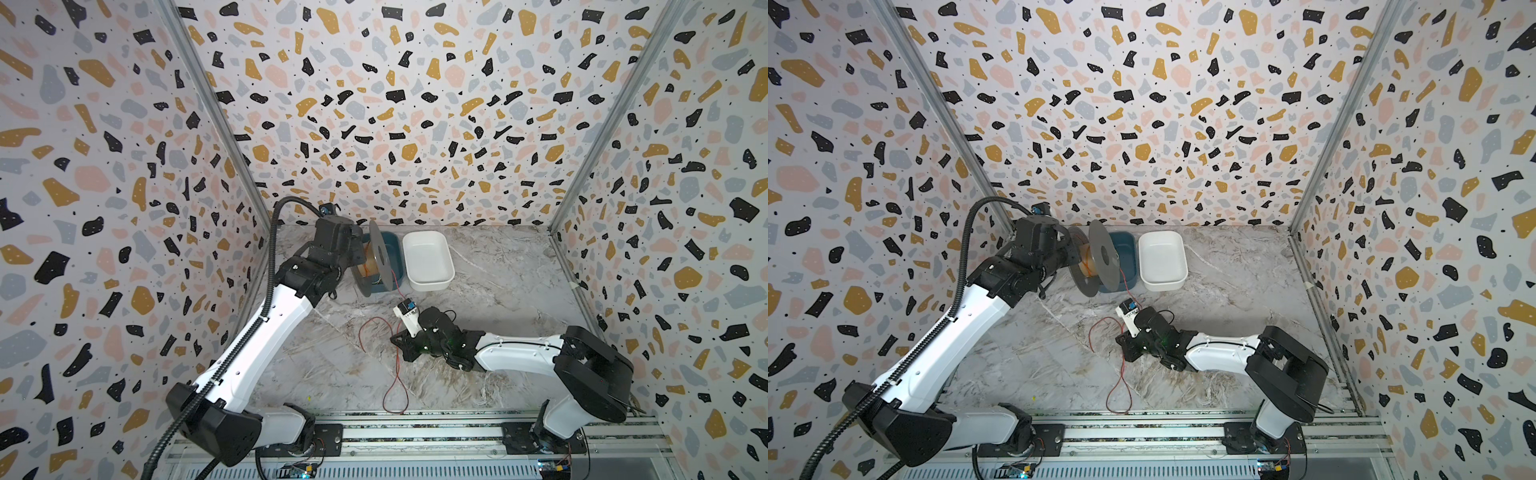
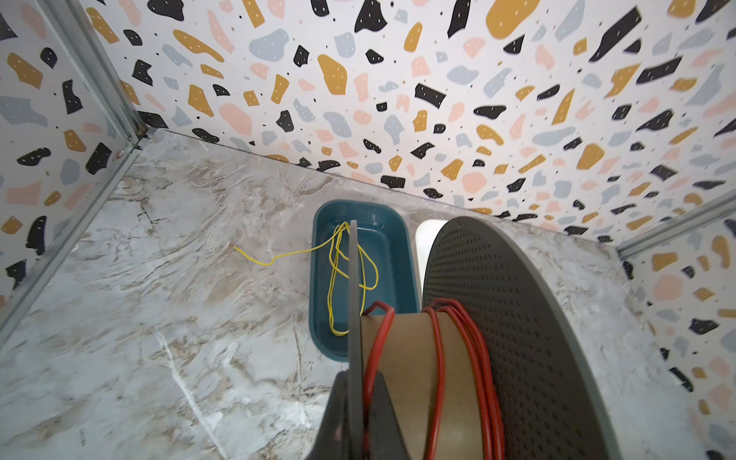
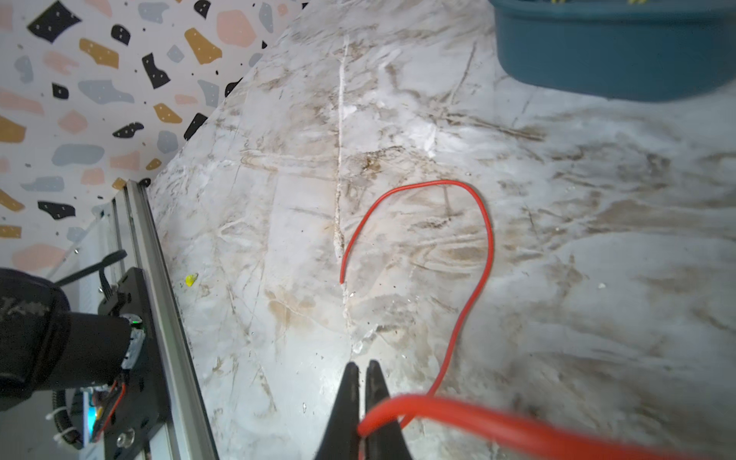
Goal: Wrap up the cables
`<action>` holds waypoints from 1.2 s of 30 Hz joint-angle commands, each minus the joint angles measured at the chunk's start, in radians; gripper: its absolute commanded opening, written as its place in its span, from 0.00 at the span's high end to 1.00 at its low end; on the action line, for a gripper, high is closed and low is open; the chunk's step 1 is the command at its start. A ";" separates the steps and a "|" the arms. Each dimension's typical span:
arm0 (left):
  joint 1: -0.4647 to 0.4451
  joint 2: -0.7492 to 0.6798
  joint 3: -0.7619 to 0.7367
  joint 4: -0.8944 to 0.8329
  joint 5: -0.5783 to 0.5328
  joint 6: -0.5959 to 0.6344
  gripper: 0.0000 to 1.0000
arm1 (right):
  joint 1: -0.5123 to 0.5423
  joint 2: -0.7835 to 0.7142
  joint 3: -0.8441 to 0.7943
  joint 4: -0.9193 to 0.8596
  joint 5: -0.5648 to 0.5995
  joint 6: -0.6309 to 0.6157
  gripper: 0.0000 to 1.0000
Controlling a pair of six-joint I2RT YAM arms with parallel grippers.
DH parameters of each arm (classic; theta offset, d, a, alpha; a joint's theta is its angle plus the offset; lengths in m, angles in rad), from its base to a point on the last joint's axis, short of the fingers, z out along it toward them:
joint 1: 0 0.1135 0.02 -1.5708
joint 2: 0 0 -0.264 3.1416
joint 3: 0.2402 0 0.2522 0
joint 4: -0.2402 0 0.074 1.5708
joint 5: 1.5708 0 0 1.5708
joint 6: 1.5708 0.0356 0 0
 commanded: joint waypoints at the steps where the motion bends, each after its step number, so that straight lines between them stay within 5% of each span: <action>1: 0.024 0.004 0.069 0.124 0.048 -0.067 1.00 | 0.051 -0.038 0.049 -0.140 0.093 -0.151 1.00; 7: 0.061 0.010 0.050 0.209 0.035 -0.126 1.00 | 0.157 -0.056 0.156 -0.285 0.244 -0.297 1.00; 16: 0.065 0.055 0.072 0.284 -0.141 -0.112 1.00 | 0.222 -0.091 0.325 -0.475 0.374 -0.480 1.00; 36: 0.050 0.089 0.000 0.302 -0.219 -0.041 1.00 | 0.199 -0.154 0.592 -0.633 0.604 -0.763 1.00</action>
